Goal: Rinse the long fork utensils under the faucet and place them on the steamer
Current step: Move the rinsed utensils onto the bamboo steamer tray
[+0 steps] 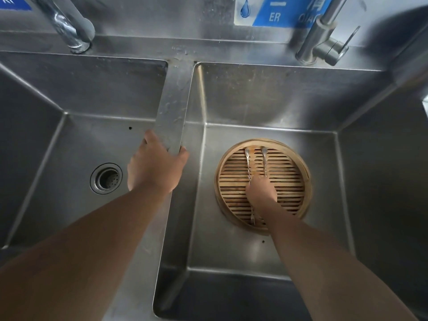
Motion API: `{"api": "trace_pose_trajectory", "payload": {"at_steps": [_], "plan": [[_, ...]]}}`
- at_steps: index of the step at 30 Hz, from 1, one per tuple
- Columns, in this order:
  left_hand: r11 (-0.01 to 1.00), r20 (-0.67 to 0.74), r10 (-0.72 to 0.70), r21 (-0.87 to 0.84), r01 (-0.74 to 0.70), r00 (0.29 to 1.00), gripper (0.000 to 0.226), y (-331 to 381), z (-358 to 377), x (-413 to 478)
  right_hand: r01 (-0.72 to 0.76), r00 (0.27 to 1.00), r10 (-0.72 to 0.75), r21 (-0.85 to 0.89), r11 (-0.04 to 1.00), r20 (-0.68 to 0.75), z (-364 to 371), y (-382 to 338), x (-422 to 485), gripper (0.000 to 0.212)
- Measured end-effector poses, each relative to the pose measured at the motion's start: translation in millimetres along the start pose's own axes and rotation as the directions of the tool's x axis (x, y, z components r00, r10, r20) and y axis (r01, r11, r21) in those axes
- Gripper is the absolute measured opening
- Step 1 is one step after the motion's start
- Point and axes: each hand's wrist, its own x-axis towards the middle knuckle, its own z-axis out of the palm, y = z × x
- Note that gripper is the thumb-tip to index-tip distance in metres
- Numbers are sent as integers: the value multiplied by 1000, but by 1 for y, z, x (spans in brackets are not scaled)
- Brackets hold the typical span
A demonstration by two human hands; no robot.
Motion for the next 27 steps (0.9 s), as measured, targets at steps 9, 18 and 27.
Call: {"api": "trace_pose_trajectory", "payload": {"at_steps": [9,18,27], "plan": [[1000,22,-1,-4,1,1000,52,6,-5,-2,11,999,-11,24,1000,35,3,3,5,24],[1000,39,-4,-16,5,999,49,8,-10,-3,18,997,-24,73,997,78,4,5,9,22],[1000,57,-6,-21,7,998,50,10,-12,-4,36,997,-41,77,996,65,4,5,9,21]]}}
